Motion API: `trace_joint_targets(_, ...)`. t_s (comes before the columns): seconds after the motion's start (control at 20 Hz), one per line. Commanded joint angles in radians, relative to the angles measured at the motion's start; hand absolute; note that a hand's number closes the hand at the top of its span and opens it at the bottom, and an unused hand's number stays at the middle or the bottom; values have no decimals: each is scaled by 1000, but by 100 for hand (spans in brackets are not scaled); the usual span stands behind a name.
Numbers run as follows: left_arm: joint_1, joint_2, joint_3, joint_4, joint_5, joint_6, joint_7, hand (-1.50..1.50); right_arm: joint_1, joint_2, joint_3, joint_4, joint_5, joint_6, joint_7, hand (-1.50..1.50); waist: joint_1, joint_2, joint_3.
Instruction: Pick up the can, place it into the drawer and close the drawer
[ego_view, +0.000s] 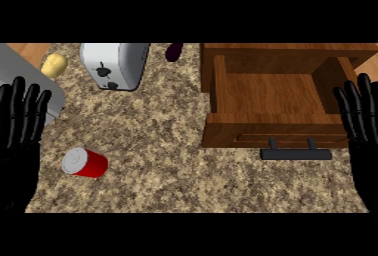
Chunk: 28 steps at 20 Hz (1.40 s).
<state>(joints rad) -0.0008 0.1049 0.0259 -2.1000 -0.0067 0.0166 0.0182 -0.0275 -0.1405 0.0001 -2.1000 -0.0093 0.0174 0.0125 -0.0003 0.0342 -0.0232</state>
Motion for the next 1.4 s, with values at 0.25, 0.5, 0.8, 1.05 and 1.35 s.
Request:
trace_joint_targets(0.25,102,67,-41,-102,242,-257,-65,-150,1,39,-25,33,32,-48,-60,-150,9,-37,23)
trace_joint_targets(0.5,232,102,-17,-50,160,-186,173,-150,121,18,-47,18,3,-54,209,-150,2,-37,23)
trace_joint_targets(0.8,276,117,37,-198,217,-210,299,-150,212,21,-93,-19,-62,5,154,-150,1,-36,23)
trace_joint_targets(1.05,295,62,61,-189,249,-226,301,-150,194,45,-74,32,-3,-5,129,-150,3,-35,23)
trace_joint_targets(1.35,245,103,180,-205,331,-233,402,-150,271,46,-107,-4,-30,42,95,-150,0,-35,23)
